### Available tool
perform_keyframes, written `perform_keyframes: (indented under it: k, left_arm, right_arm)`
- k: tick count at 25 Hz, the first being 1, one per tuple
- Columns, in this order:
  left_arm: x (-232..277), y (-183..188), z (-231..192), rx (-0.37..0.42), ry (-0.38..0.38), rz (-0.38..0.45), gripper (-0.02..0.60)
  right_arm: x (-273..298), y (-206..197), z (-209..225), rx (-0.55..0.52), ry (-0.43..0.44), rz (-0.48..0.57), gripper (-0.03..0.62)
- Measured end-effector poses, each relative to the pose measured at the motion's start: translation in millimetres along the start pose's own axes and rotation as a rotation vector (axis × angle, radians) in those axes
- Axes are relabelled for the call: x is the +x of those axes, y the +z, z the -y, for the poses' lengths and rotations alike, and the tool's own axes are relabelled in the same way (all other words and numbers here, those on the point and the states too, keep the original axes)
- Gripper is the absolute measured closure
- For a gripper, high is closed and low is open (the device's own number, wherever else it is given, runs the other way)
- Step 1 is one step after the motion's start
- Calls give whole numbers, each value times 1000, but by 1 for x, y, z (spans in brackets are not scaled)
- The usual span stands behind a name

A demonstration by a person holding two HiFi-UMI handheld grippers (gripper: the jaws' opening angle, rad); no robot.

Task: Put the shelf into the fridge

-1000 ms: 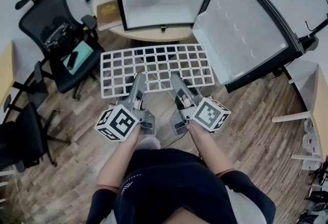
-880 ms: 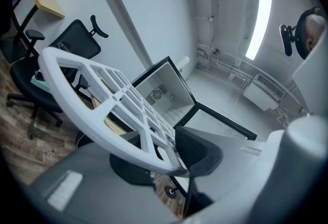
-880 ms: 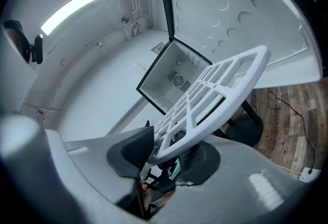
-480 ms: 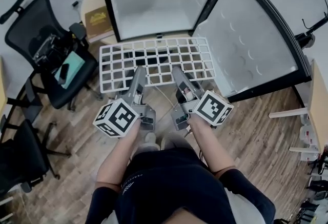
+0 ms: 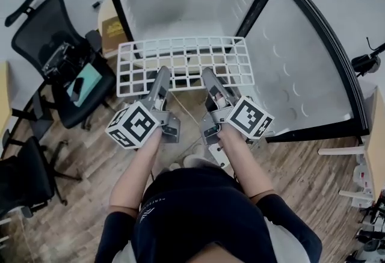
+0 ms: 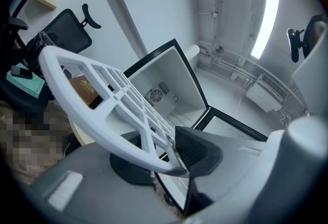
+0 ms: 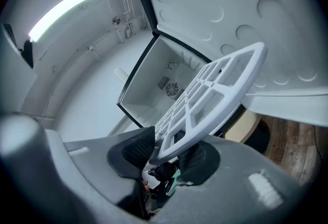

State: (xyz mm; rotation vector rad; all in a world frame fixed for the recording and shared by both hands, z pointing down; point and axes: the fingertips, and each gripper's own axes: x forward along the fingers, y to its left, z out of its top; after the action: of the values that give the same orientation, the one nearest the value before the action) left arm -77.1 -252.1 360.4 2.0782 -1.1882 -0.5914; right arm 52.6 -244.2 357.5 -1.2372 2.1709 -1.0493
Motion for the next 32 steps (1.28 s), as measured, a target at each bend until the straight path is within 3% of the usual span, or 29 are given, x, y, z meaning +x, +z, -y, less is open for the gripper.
perform_keyframes:
  k: [12, 24, 32]
  left_arm:
    - [54, 10, -3, 4, 63, 7, 453]
    - [79, 24, -3, -48, 11, -14, 453]
    - [85, 25, -11, -34, 50, -14, 453]
  right_arm:
    - [35, 41, 24, 22, 28, -46, 480]
    - [55, 56, 21, 21, 6, -1, 484]
    - [63, 61, 28, 10, 8, -13, 484]
